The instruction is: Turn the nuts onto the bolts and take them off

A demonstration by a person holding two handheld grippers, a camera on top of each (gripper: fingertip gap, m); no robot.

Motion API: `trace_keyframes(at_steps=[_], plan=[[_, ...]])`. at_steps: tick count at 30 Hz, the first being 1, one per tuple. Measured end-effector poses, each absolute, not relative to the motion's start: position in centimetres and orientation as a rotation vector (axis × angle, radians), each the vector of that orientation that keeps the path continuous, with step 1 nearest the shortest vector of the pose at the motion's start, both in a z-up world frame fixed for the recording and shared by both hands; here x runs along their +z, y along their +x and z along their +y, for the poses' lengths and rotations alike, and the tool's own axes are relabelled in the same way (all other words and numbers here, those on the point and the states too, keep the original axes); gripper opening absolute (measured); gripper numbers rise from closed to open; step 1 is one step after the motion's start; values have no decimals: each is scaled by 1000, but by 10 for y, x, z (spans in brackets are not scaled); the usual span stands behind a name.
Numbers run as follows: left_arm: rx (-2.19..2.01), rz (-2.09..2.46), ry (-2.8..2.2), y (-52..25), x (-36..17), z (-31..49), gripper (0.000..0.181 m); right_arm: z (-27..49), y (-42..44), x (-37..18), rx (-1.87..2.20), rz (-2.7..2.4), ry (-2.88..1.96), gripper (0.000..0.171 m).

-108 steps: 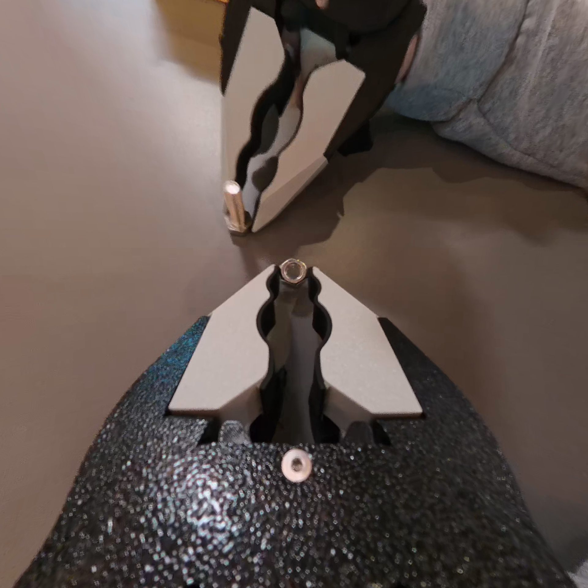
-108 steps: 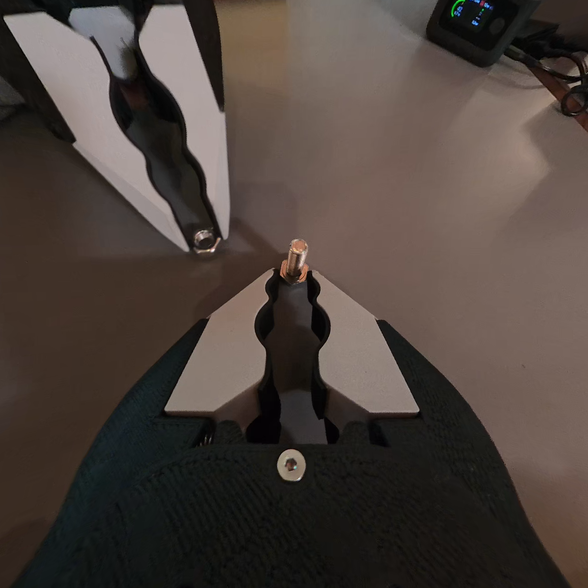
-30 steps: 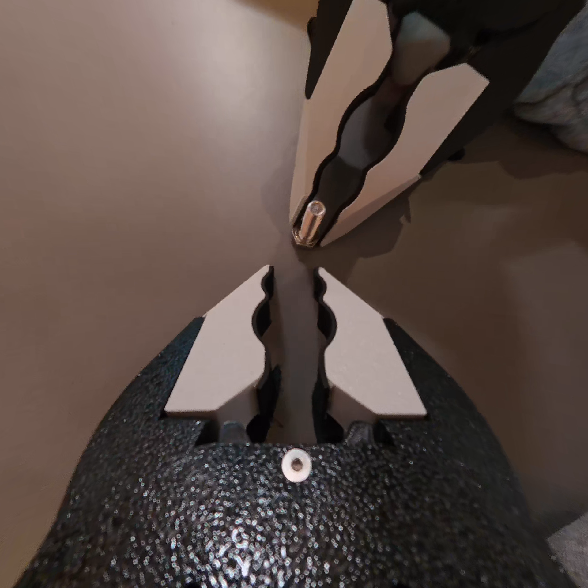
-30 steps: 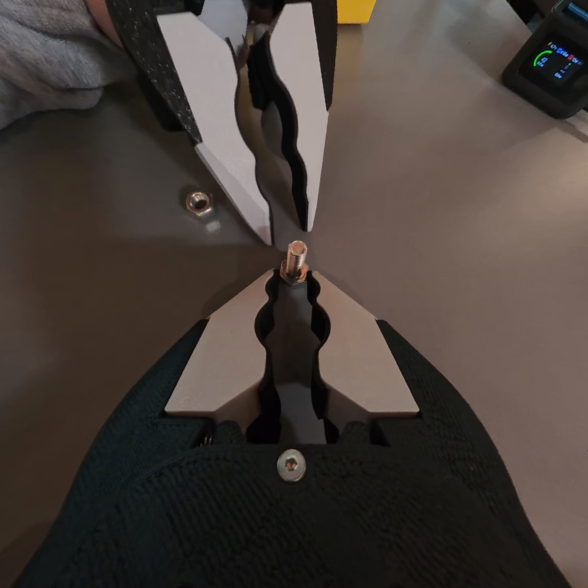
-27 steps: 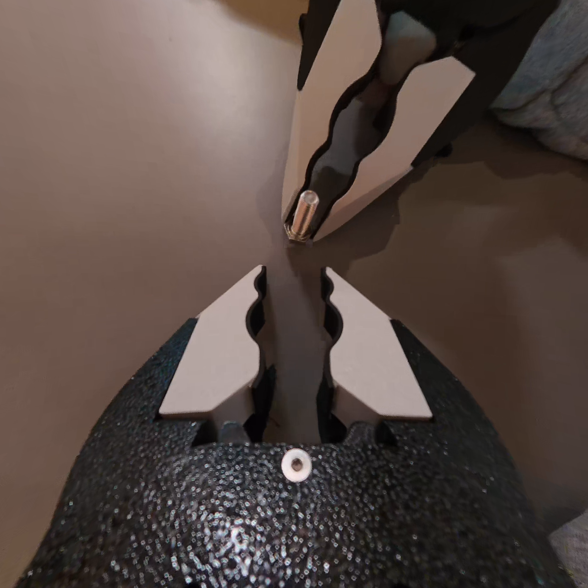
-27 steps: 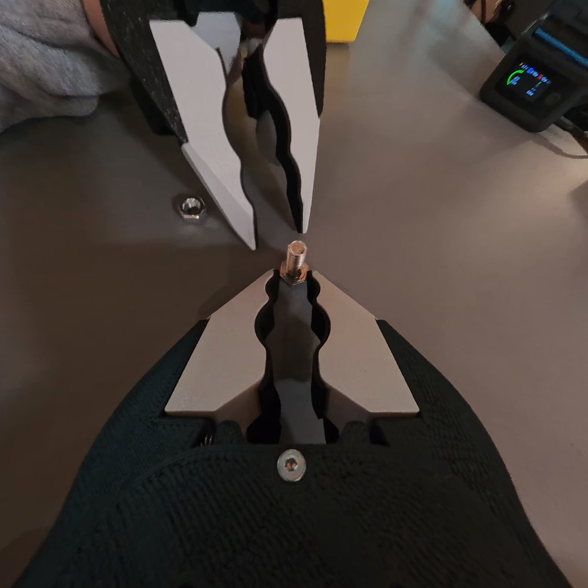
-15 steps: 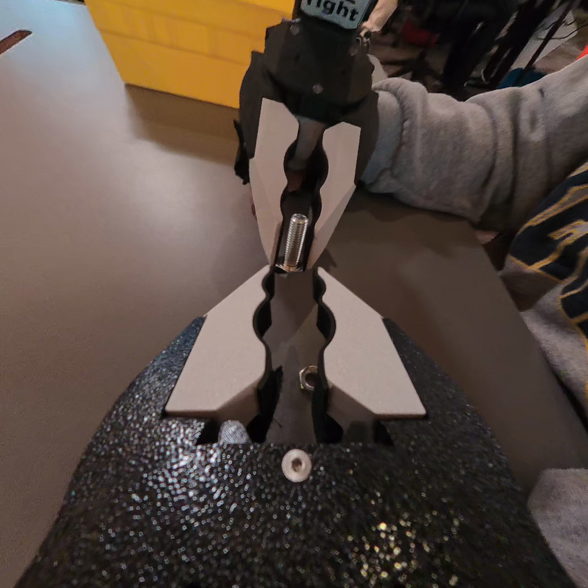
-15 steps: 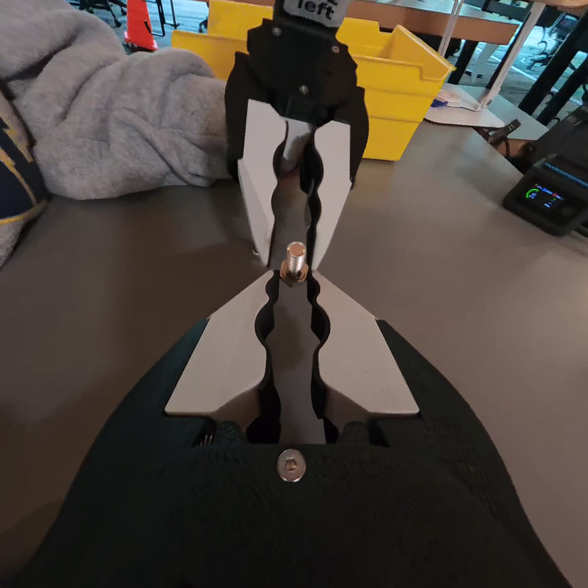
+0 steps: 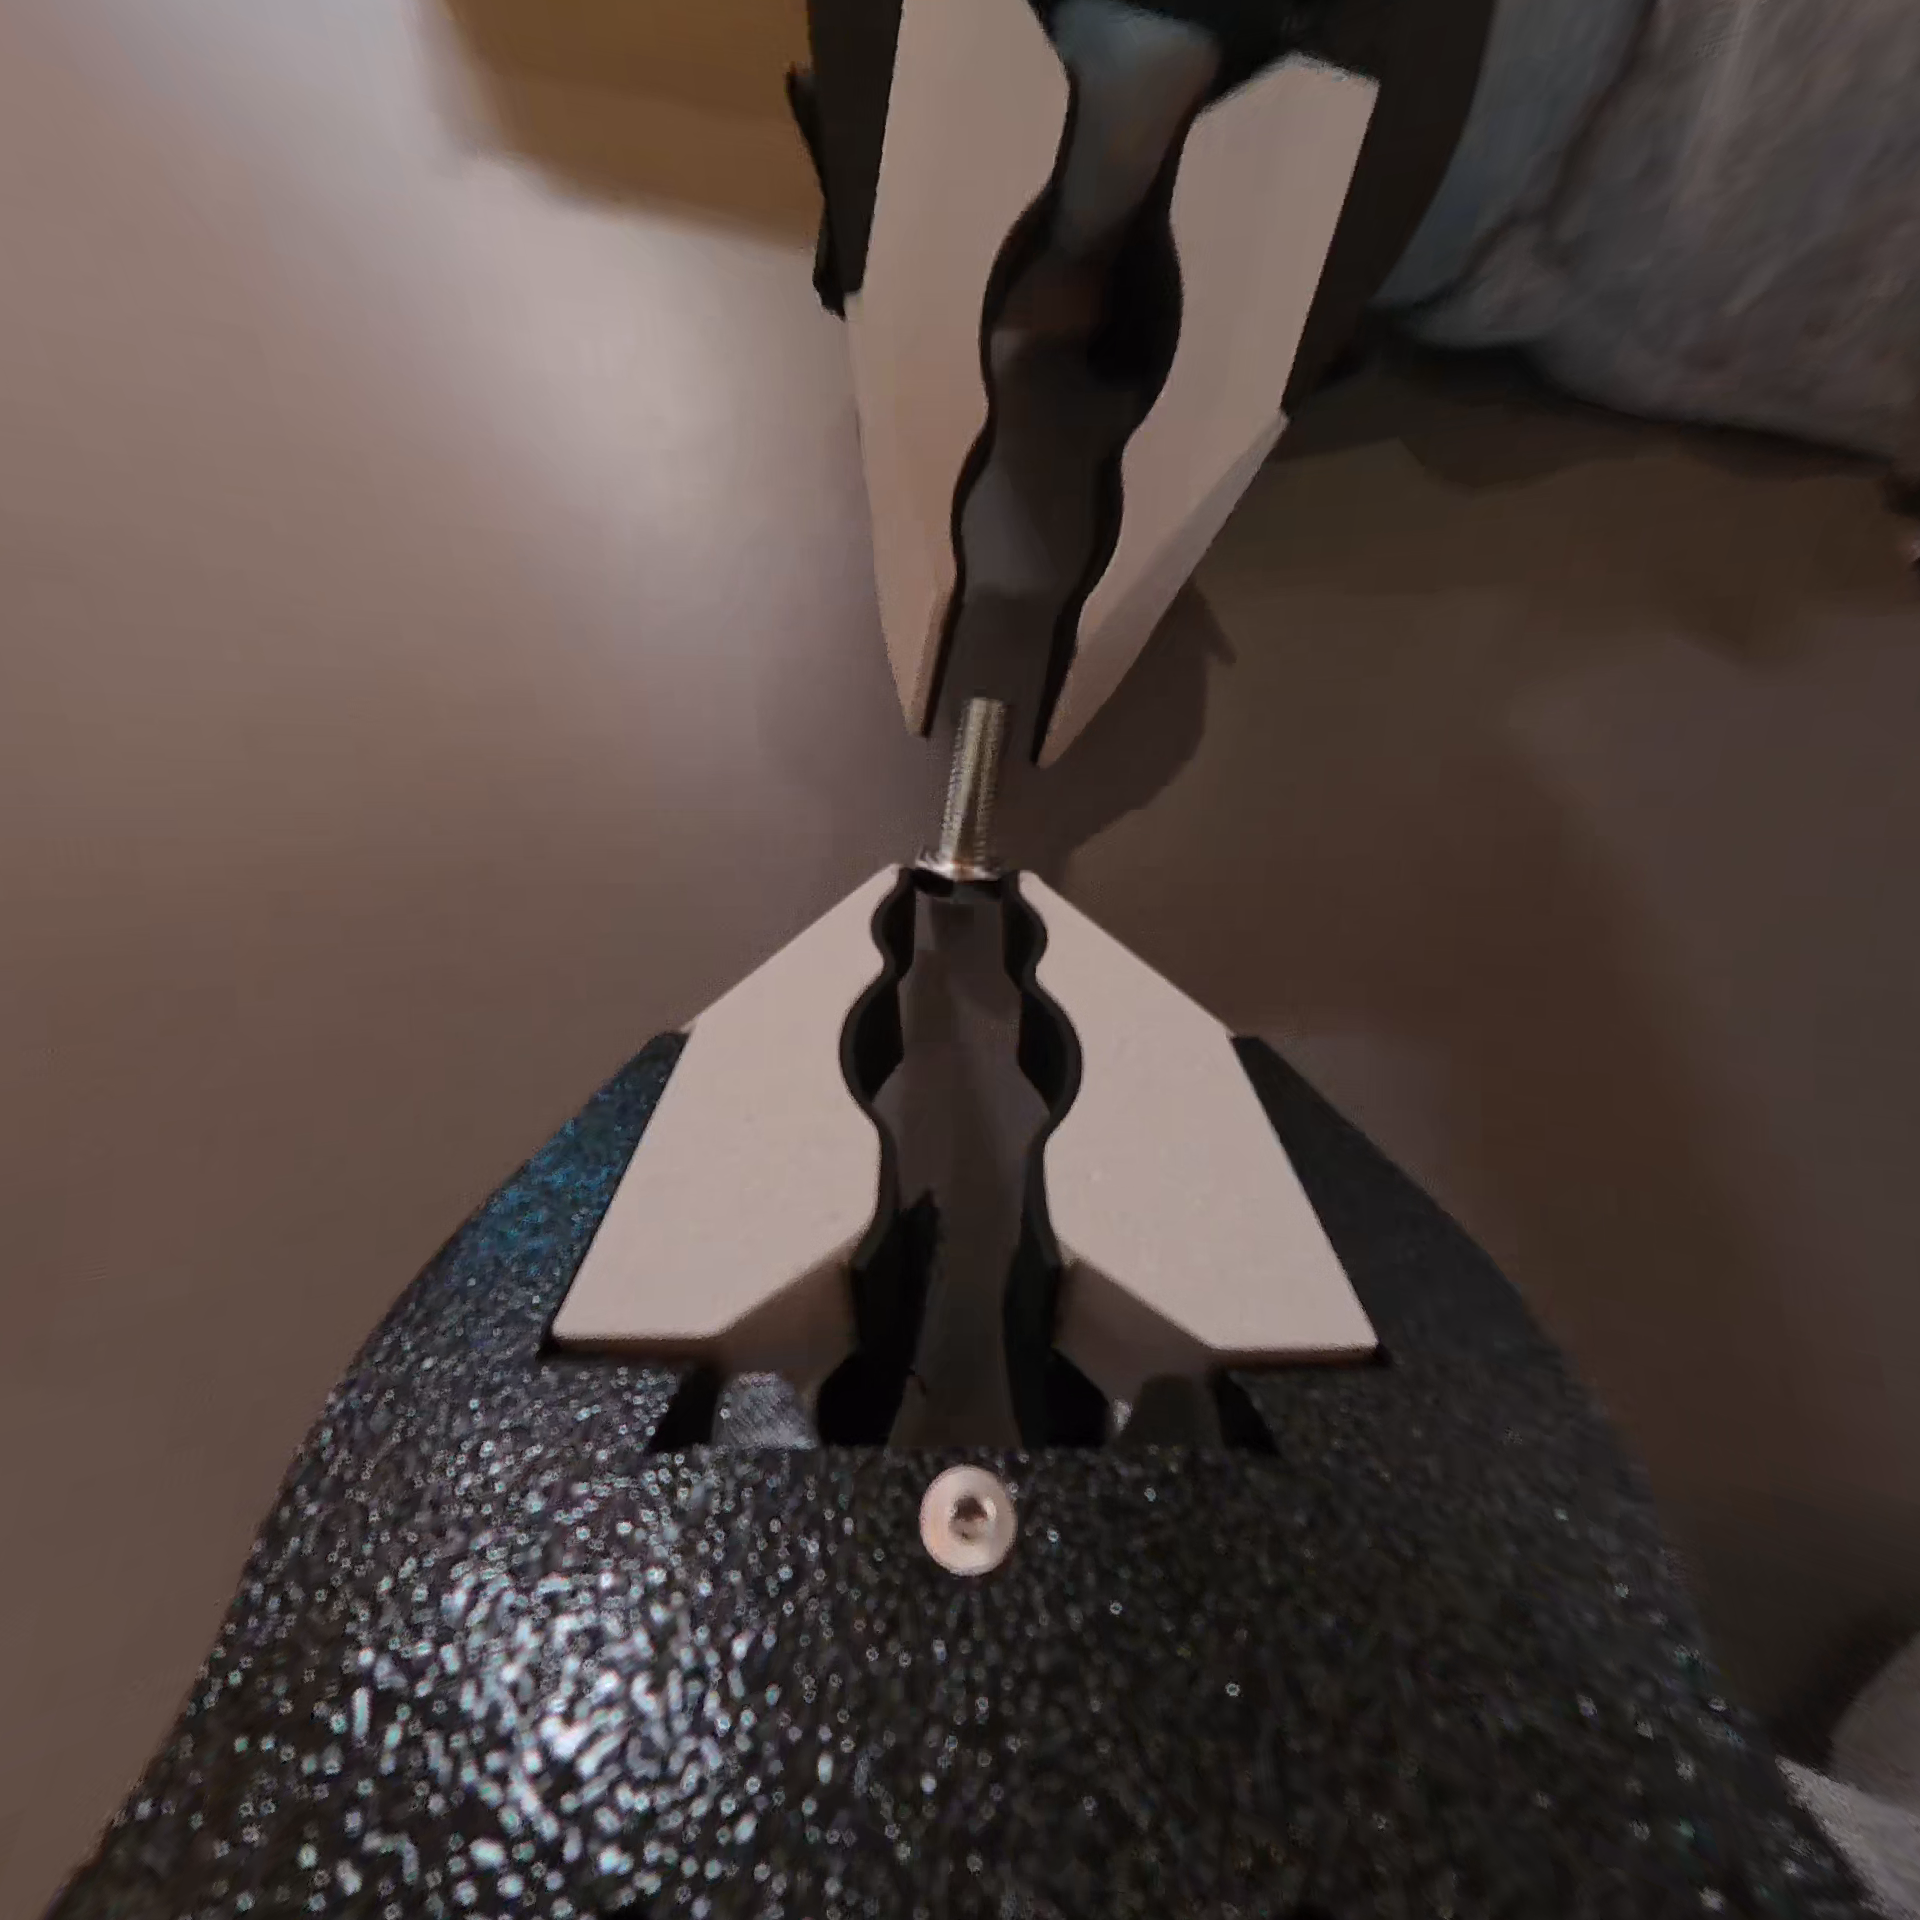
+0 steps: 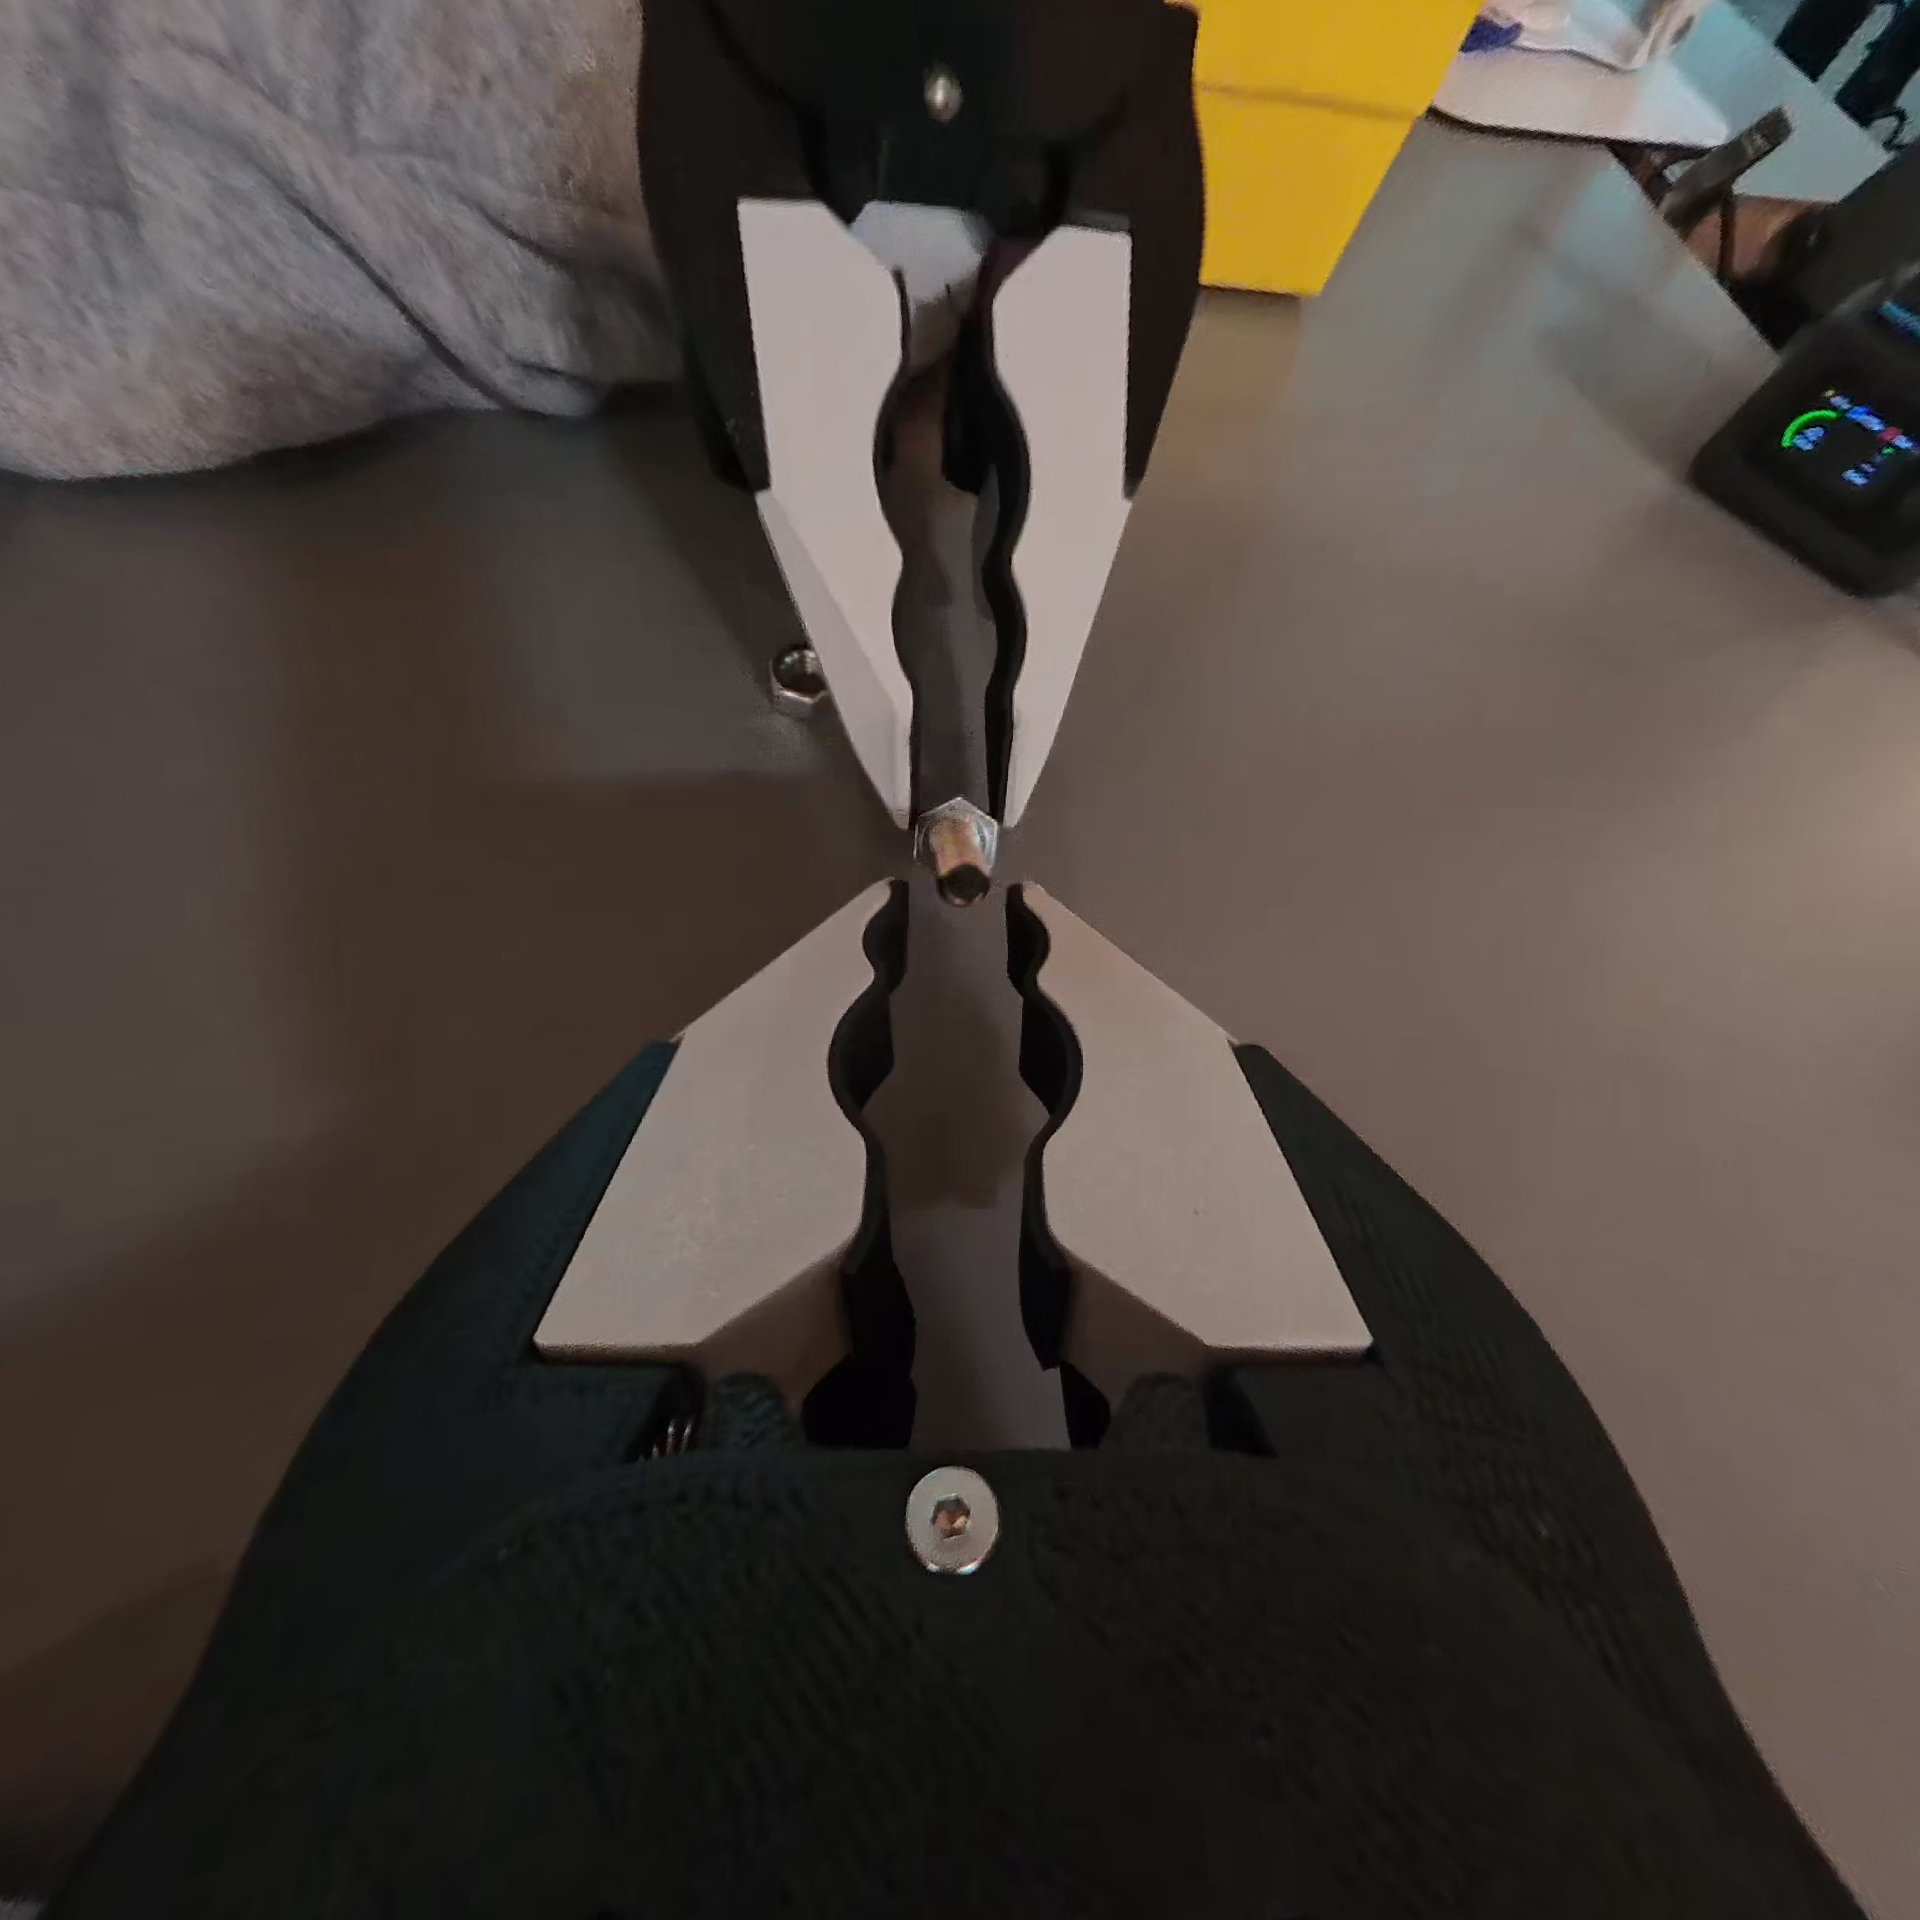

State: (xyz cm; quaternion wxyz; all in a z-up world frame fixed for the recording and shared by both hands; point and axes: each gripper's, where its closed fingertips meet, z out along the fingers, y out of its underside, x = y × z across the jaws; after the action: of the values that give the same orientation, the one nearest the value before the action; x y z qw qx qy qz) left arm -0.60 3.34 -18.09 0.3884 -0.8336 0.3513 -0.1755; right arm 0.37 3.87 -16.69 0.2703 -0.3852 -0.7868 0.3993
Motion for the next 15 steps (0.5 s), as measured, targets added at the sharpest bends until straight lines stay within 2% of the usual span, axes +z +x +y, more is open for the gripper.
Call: trace_keyframes(at_steps=[8, 13, 15], plan=[[-428, 914, -2117, -5, -181, 33, 14, 36, 2, -159, 1081, -2095, -1016, 17], [-466, 913, -2115, -2, -181, 31, 15, 31, 1, -161, 1074, -2110, -980, 8], [-547, 893, -2107, 2, -177, 28, 19, 29, 3, -157, 1093, -2108, -945, 8]])
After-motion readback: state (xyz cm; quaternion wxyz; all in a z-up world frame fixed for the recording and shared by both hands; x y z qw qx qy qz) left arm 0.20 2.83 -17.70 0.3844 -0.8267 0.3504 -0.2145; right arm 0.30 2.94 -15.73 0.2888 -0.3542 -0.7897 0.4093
